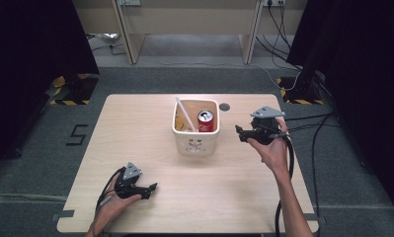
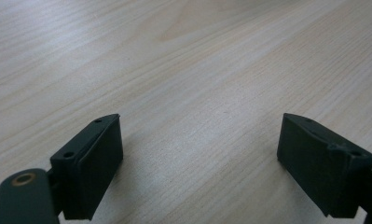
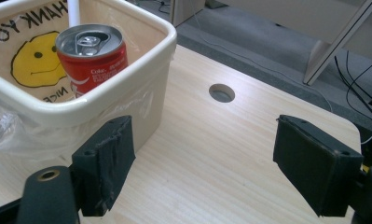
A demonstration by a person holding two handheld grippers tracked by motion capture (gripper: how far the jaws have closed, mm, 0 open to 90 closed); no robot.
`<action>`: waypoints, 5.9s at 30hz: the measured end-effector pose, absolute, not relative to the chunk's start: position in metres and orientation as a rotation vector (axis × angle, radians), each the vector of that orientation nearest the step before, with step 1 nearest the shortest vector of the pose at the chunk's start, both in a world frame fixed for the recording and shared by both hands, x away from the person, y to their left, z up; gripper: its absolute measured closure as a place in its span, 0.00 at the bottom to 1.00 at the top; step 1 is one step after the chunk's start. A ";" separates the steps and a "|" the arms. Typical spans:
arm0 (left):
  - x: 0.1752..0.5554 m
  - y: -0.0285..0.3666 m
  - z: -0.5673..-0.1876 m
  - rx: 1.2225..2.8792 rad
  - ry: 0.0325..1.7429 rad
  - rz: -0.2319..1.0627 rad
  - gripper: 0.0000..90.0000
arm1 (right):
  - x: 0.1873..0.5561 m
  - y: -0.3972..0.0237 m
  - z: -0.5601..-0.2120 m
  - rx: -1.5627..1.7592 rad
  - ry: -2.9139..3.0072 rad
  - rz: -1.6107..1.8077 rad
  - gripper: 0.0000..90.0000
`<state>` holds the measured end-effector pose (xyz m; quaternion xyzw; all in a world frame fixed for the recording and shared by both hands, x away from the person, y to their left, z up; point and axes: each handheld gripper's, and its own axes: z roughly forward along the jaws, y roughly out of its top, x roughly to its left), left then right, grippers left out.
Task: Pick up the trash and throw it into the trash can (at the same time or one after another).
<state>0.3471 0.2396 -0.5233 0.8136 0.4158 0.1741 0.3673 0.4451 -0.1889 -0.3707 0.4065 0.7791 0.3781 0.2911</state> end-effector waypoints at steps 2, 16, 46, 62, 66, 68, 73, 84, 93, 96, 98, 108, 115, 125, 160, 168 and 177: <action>0.347 0.240 -0.523 2.091 1.067 0.449 0.15 | 0.443 -0.190 -0.372 1.087 2.077 1.010 0.23; 0.347 0.239 -0.523 2.088 1.069 0.448 0.15 | 0.434 -0.197 -0.387 1.102 2.090 1.016 0.23; 0.347 0.239 -0.524 2.085 1.068 0.449 0.15 | 0.408 -0.208 -0.441 1.161 2.186 0.943 0.23; 0.347 0.239 -0.523 2.087 1.069 0.449 0.15 | 0.394 -0.213 -0.458 1.188 2.170 0.979 0.23; 0.347 0.240 -0.523 2.091 1.066 0.450 0.15 | 0.391 -0.213 -0.462 1.190 2.179 0.975 0.23; 0.347 0.240 -0.523 2.093 1.066 0.449 0.15 | 0.391 -0.212 -0.464 1.194 2.179 0.978 0.23; 0.347 0.240 -0.523 2.093 1.066 0.449 0.15 | 0.389 -0.211 -0.472 1.191 2.199 0.963 0.23; 0.347 0.240 -0.523 2.092 1.066 0.450 0.15 | 0.385 -0.206 -0.481 1.198 2.224 0.951 0.23; 0.347 0.240 -0.523 2.094 1.062 0.449 0.15 | 0.383 -0.196 -0.490 1.186 2.255 0.938 0.23; 0.347 0.240 -0.523 2.093 1.064 0.449 0.15 | 0.382 -0.194 -0.492 1.187 2.266 0.927 0.23; 0.347 0.240 -0.523 2.090 1.064 0.448 0.15 | 0.381 -0.194 -0.494 1.180 2.269 0.925 0.23; 0.347 0.240 -0.523 2.091 1.064 0.449 0.15 | 0.374 -0.194 -0.501 1.189 2.290 0.903 0.22; 0.347 0.239 -0.523 2.089 1.064 0.447 0.15 | 0.368 -0.192 -0.504 1.173 2.299 0.883 0.22; 0.347 0.239 -0.523 2.089 1.063 0.447 0.15 | 0.360 -0.194 -0.507 1.181 2.292 0.875 0.21; 0.347 0.239 -0.523 2.091 1.063 0.447 0.15 | 0.338 -0.205 -0.517 1.227 2.271 0.956 0.17; 0.347 0.239 -0.523 2.091 1.063 0.446 0.15 | 0.338 -0.205 -0.517 1.228 2.271 0.956 0.17; 0.347 0.239 -0.523 2.091 1.063 0.445 0.15 | 0.338 -0.205 -0.517 1.224 2.272 0.957 0.17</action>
